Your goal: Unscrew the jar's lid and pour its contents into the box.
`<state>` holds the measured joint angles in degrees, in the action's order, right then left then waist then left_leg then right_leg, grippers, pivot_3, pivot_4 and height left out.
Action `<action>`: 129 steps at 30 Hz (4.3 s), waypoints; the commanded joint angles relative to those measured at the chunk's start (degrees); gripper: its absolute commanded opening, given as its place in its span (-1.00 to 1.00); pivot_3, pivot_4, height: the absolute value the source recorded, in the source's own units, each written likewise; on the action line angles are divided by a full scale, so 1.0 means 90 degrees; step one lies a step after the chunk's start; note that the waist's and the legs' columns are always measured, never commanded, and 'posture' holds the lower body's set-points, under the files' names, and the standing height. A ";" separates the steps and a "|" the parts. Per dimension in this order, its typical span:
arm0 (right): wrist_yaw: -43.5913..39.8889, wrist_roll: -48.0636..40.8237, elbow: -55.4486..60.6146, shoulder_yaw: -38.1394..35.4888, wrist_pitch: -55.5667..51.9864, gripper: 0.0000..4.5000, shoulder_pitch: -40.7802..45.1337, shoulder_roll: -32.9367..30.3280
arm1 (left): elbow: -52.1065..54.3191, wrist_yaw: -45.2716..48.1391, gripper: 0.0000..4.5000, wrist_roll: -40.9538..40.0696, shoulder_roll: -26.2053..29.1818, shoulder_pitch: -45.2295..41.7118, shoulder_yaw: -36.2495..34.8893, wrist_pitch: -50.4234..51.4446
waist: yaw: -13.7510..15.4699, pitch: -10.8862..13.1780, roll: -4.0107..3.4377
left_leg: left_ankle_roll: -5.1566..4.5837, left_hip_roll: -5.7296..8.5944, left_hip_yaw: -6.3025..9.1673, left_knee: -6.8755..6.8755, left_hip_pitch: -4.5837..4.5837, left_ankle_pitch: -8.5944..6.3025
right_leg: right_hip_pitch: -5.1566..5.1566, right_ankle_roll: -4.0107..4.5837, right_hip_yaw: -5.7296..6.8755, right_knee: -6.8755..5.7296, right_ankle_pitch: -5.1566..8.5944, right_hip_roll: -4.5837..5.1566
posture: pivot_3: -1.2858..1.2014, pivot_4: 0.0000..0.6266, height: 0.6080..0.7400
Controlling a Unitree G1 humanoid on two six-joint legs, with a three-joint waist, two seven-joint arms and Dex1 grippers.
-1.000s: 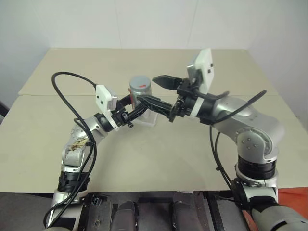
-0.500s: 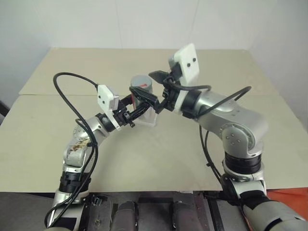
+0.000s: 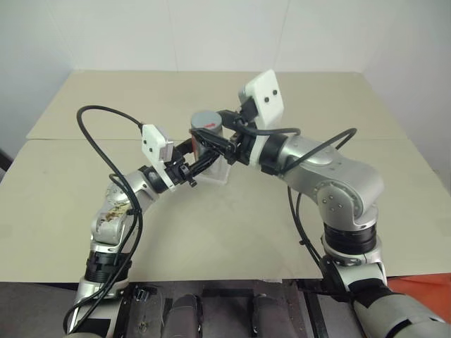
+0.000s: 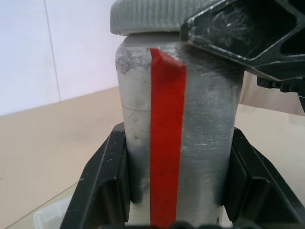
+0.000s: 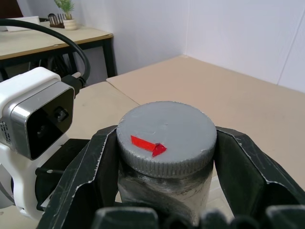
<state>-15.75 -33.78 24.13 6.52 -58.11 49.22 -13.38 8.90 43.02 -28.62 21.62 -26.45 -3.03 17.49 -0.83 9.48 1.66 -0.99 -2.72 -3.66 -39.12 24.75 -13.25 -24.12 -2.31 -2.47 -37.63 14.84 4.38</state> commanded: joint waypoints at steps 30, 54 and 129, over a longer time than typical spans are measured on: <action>-0.4588 -0.0650 -0.0435 0.0528 0.1038 0.24 0.0178 -0.0743 | -0.2443 0.5170 -0.09 -0.0238 0.1041 -0.1807 0.0643 -0.0247 | 0.0000 0.0000 0.0000 | -0.0001 -0.0001 -0.0031 0.0002 0.0003 0.0000 | 0.0004 0.0000 0.0006 0.0045 0.0001 -0.0006 | 0.03 -0.52 1.00; -0.4306 -0.0478 -0.0495 -0.0166 0.1080 1.00 -0.0230 -0.1272 | -0.1826 0.4526 -0.09 -0.0424 0.1436 -0.1156 -0.0013 -0.0101 | 0.0012 0.0000 0.0000 | -0.0001 -0.0002 -0.0021 0.0002 0.0003 0.0000 | 0.0002 0.0000 0.0006 0.0043 0.0000 -0.0004 | 0.03 -0.52 1.00; -0.0489 0.0560 0.0719 -0.0265 0.0263 1.00 -0.0573 -0.0549 | -0.0546 0.1919 -0.09 -0.0242 0.1136 -0.0135 -0.0276 -0.0114 | -0.0003 0.0000 0.0000 | 0.0001 -0.0002 -0.0017 0.0003 0.0002 0.0000 | -0.0002 0.0000 0.0004 0.0008 0.0001 -0.0002 | 0.03 -0.52 1.00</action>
<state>-20.10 -28.45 29.49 5.70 -56.72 43.68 -18.13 1.56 59.85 -29.59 31.26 -27.35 -4.76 16.50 -0.86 9.48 1.65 -0.99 -2.74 -3.81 -39.09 24.77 -13.25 -24.14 -2.31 -2.43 -37.55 14.84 4.36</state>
